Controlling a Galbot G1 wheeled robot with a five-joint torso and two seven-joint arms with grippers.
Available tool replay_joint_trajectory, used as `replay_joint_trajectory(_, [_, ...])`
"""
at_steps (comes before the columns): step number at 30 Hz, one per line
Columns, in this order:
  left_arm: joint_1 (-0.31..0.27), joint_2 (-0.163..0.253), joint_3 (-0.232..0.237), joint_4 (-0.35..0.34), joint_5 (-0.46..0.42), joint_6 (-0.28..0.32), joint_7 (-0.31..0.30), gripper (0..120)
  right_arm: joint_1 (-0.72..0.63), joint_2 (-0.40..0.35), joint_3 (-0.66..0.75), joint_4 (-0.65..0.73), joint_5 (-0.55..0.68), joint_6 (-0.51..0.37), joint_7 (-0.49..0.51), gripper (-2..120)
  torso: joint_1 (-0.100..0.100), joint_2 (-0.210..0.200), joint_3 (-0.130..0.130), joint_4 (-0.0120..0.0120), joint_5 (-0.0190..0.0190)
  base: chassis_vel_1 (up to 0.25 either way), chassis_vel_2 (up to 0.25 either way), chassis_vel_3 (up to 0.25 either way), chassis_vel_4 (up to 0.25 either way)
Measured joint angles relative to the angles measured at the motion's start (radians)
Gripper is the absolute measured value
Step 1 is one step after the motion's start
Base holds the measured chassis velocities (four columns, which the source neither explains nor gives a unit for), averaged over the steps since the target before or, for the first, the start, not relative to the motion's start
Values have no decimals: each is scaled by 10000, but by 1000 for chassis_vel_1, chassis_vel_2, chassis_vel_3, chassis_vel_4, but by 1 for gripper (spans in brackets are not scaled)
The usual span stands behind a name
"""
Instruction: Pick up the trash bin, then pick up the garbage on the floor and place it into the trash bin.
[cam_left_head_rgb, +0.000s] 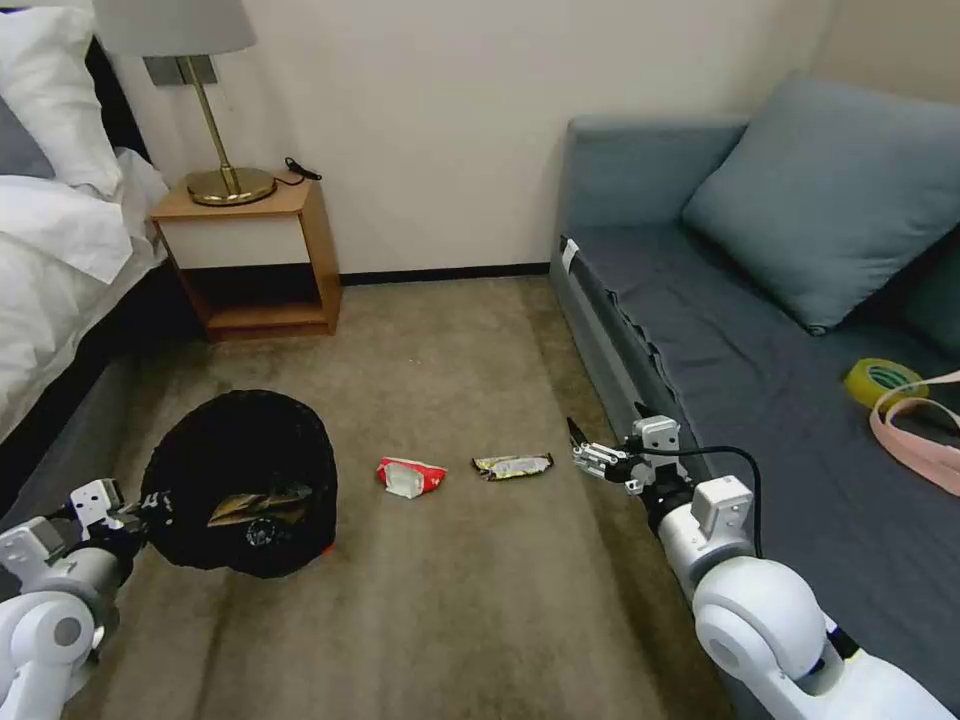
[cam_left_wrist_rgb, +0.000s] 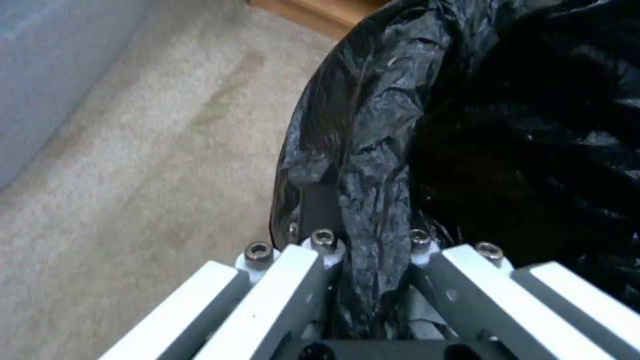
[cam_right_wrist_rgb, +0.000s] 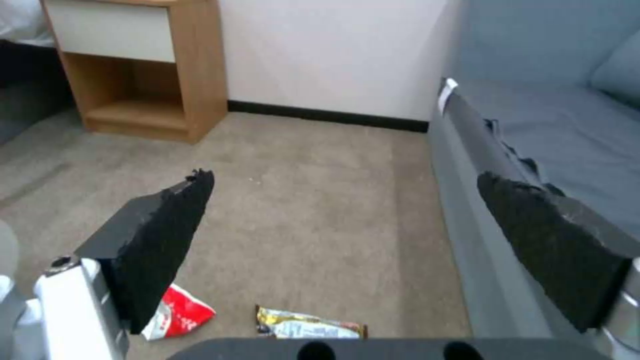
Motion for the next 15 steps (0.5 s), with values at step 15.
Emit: replay_joint_trajectory(15, [54, -72, -360, -85, -124, 9, 25, 2, 330, -18, -297, -234, 40, 17, -84, 100, 0, 0, 0, 0, 0, -130, 133, 128, -135])
